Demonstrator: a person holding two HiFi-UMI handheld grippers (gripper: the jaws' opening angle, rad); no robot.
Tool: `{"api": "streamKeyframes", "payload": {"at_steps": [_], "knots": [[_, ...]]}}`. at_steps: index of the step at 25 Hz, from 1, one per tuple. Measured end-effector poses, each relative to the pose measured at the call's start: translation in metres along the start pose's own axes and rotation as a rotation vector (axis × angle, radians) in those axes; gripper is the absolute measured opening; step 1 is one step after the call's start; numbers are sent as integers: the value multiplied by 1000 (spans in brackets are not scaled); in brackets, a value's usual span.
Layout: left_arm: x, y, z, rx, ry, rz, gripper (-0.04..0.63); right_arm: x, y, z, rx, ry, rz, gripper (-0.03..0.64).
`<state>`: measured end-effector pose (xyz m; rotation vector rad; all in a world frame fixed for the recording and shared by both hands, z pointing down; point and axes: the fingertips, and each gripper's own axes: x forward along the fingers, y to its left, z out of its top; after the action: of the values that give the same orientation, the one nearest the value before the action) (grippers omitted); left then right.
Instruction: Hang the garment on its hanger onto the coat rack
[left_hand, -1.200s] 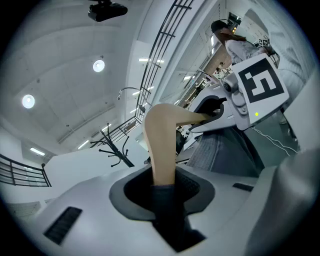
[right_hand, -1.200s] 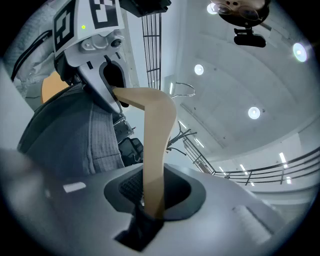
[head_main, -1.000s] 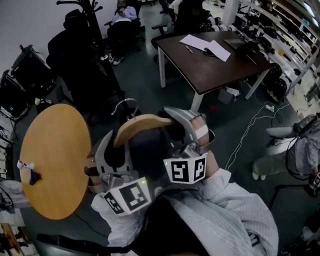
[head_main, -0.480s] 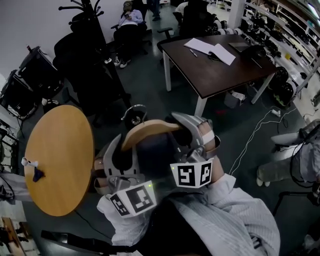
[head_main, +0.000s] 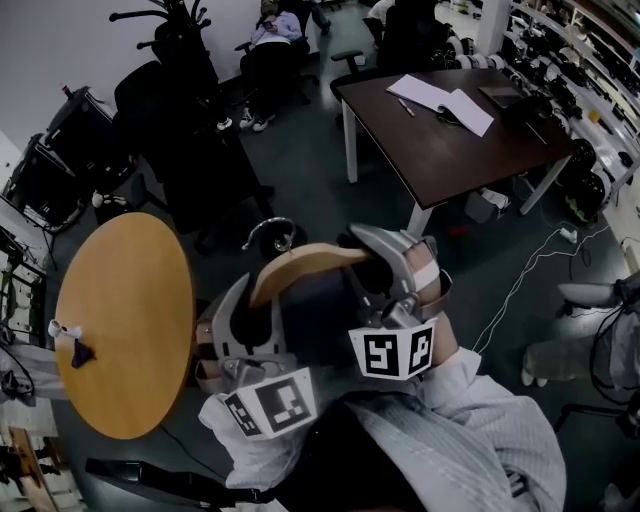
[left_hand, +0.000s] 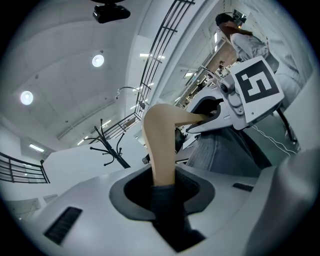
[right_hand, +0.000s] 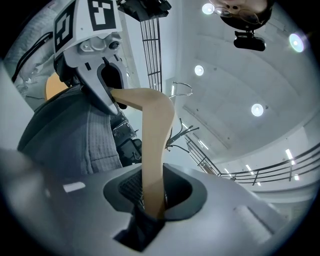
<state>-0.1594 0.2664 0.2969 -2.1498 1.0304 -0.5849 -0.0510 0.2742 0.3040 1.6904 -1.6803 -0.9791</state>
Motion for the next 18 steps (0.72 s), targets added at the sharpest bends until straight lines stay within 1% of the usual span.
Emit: {"api": "streamKeyframes", "payload": {"at_steps": [8, 12, 18], "knots": [[112, 35, -17, 11, -2, 11, 97, 111, -16, -41, 13, -6, -2, 84], [158, 47, -32, 19, -2, 20, 95, 158, -15, -60, 20, -16, -9, 84], [223, 61, -36, 26, 12, 45, 95, 221, -27, -90, 41, -49, 6, 87]]}}
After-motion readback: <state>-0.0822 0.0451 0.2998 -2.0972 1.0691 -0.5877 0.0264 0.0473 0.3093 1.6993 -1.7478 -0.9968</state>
